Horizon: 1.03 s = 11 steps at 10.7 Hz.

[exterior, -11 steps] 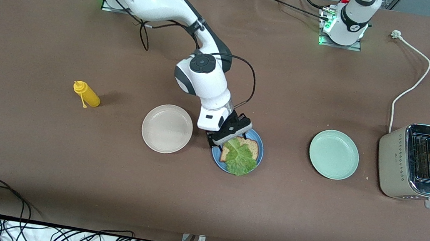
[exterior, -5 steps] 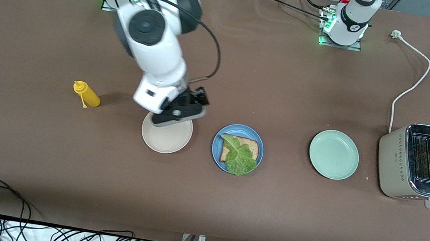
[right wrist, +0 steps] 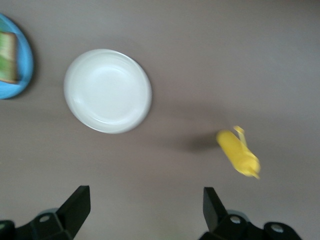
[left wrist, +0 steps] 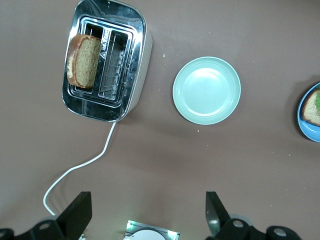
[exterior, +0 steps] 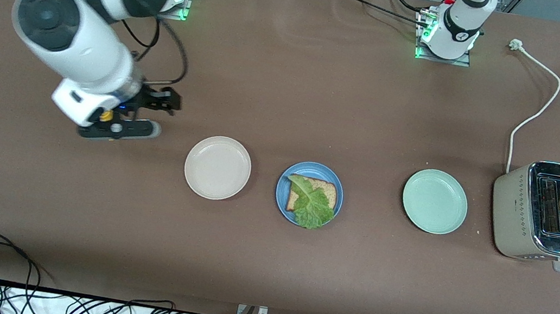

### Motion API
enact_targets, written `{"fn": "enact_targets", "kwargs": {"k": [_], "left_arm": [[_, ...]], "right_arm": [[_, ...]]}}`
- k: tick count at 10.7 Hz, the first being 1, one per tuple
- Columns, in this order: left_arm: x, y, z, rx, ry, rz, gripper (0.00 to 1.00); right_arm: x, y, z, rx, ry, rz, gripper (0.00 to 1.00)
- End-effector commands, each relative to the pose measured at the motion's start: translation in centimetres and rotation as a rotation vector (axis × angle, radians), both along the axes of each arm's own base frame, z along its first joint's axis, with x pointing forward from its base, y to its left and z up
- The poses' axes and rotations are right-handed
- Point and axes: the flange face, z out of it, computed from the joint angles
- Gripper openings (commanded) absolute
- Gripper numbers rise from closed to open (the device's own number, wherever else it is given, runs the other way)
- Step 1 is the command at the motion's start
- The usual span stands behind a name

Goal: Make sandwich in blue plate with both arms
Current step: 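Move the right gripper back toward the yellow squeeze bottle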

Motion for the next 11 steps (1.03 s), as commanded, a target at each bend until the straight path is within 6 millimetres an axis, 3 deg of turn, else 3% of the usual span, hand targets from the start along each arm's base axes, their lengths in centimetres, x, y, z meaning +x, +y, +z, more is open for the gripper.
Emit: {"fn": "enact_targets", "kwargs": {"k": [1, 3, 6, 9, 11], "left_arm": [[-0.3, 0.2, 0.7, 0.008, 0.002, -0.022, 1.0], [-0.3, 0.2, 0.7, 0.008, 0.002, -0.022, 1.0], [-0.3, -0.1, 0.6, 0.008, 0.004, -0.025, 1.0], [-0.3, 0.0, 0.6, 0.008, 0.004, -0.024, 1.0], [-0.3, 0.0, 0.6, 0.008, 0.005, -0.024, 1.0]], "right_arm": [[0.7, -7.9, -0.9, -0.056, 0.095, -0.083, 1.0], [1.6, -13.6, -1.6, -0.068, 0.12, -0.041, 1.0], [-0.1, -17.3, -2.4, -0.077, 0.144, -0.12, 1.0], [-3.7, -17.8, -3.5, -0.053, 0.024, -0.166, 1.0], [-4.7, -18.0, -3.1, -0.055, -0.049, -0.186, 1.0]]}}
